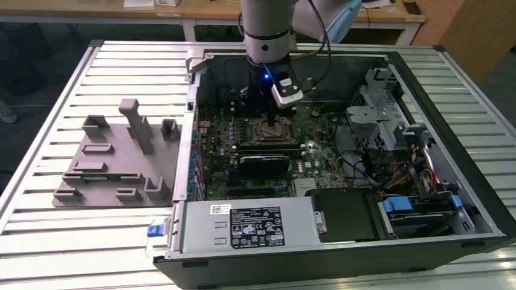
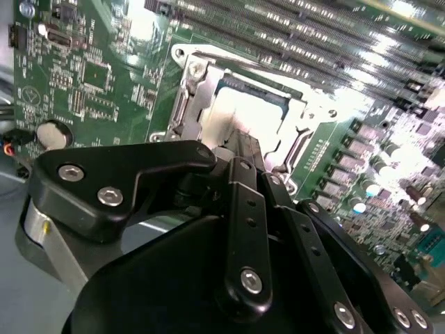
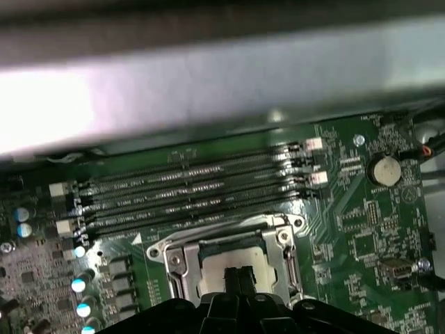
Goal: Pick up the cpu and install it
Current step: 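Install the first cpu locking lever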
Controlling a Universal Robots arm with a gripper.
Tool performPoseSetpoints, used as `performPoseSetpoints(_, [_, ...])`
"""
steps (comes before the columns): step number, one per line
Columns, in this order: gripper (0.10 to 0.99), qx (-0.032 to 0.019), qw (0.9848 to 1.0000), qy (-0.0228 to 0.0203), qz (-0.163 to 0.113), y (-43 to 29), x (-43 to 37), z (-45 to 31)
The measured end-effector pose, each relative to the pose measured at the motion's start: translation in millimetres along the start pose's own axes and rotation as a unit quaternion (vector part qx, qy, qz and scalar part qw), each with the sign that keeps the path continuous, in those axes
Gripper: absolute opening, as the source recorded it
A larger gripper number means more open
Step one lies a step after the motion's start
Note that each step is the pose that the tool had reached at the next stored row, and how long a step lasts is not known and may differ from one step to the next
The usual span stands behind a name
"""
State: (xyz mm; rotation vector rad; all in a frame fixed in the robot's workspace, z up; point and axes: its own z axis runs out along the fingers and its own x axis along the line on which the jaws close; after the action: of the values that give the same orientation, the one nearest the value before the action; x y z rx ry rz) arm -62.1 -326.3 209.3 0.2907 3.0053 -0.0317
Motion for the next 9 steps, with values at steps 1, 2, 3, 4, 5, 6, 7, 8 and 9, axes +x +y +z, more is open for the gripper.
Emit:
performPoseSetpoints(1, [0.106,0.0005,1.0000,-0.0001,0.000,-1.5,-0.3,0.1])
performPoseSetpoints(2, [0.106,0.0009,1.0000,-0.0001,0.001,-2.9,-0.5,0.1])
performPoseSetpoints(3, [0.106,0.0015,1.0000,-0.0002,0.001,-3.8,-0.7,0.2])
performPoseSetpoints(4, [0.106,0.0018,1.0000,-0.0003,0.001,-4.0,-0.8,0.2])
performPoseSetpoints(5, [0.106,0.0018,1.0000,-0.0003,0.001,-4.0,-0.8,0.2])
performPoseSetpoints(6, [0.106,0.0019,1.0000,-0.0003,0.001,-4.0,-0.8,0.2])
performPoseSetpoints(7, [0.106,0.0019,1.0000,-0.0003,0.001,-4.0,-0.8,0.2])
performPoseSetpoints(8, [0.106,0.0019,1.0000,-0.0003,0.001,-4.1,-0.8,0.2])
performPoseSetpoints(9, [0.106,0.0019,1.0000,-0.0003,0.001,-4.1,-0.8,0.2])
